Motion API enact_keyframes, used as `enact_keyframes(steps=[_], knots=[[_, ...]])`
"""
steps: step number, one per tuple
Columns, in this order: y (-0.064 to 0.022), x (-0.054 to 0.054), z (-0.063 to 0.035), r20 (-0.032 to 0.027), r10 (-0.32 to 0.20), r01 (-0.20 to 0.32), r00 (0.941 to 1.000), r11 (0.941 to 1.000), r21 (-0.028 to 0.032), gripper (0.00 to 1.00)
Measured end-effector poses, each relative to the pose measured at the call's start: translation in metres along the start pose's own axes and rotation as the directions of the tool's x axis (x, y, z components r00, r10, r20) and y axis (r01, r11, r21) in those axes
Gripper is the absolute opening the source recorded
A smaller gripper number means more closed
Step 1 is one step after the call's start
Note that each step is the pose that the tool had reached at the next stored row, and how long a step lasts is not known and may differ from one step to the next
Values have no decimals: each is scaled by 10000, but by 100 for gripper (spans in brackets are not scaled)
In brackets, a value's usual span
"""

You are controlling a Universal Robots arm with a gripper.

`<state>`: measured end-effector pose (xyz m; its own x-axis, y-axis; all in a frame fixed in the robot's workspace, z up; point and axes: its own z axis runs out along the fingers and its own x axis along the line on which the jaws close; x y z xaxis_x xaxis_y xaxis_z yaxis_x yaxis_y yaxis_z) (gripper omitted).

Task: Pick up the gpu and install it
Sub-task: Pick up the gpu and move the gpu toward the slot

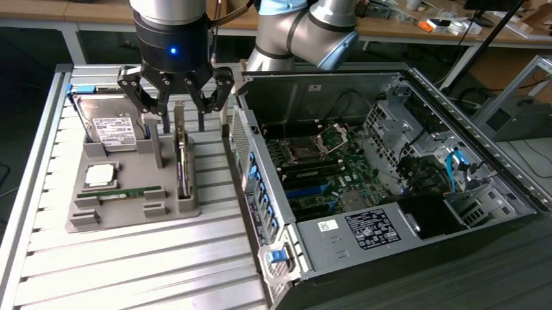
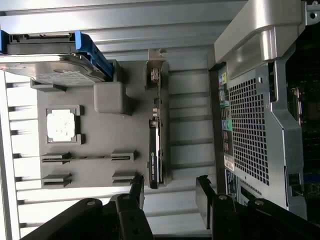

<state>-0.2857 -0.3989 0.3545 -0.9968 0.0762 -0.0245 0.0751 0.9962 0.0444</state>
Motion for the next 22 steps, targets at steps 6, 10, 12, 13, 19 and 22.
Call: enact_keyframes(steps=[6,10,12,13,19,22], knots=[[-1,1,26,0,0,0,10000,10000,0,54],[-2,1,40,-1,0,0,10000,10000,1,54],[-2,1,49,0,0,0,10000,10000,0,54],[-3,1,53,-1,0,0,10000,10000,1,54],[-4,2,79,0,0,0,10000,10000,0,54],[-4,2,93,0,-1,1,10000,10000,0,54]])
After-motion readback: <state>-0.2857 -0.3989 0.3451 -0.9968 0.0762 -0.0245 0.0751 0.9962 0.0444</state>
